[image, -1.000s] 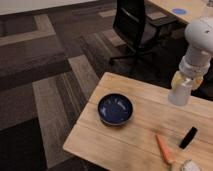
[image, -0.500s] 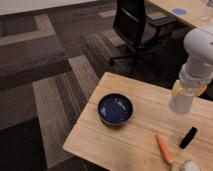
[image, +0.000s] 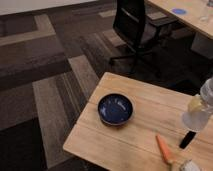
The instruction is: Place the ceramic cup over the eraser
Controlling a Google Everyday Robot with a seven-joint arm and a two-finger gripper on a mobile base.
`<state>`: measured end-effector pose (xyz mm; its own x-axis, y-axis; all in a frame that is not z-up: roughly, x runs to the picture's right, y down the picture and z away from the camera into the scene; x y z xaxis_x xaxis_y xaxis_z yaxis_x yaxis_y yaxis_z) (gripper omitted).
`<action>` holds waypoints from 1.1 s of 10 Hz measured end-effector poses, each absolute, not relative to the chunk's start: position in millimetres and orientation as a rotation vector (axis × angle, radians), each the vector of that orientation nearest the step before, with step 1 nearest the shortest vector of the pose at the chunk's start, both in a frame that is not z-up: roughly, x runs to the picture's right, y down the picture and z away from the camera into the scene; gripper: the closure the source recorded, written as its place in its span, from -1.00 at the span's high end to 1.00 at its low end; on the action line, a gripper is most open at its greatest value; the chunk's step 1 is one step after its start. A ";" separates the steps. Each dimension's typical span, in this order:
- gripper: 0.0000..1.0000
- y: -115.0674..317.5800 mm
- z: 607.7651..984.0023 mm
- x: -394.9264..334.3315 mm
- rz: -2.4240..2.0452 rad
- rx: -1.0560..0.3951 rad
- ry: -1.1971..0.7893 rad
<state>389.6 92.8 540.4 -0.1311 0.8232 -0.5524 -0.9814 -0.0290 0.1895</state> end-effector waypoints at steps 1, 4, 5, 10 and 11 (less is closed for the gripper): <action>-0.97 105.1 542.0 391.9 1.594 -0.351 0.612; -0.97 127.1 548.1 400.6 1.585 -0.376 0.612; -0.97 131.9 553.3 404.1 1.585 -0.383 0.611; -0.97 161.8 594.4 405.5 1.556 -0.473 0.592; -0.97 165.9 600.1 409.1 1.553 -0.471 0.597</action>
<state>409.1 165.9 600.1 -0.0713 0.7780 -0.6242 -0.9958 -0.0195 0.0895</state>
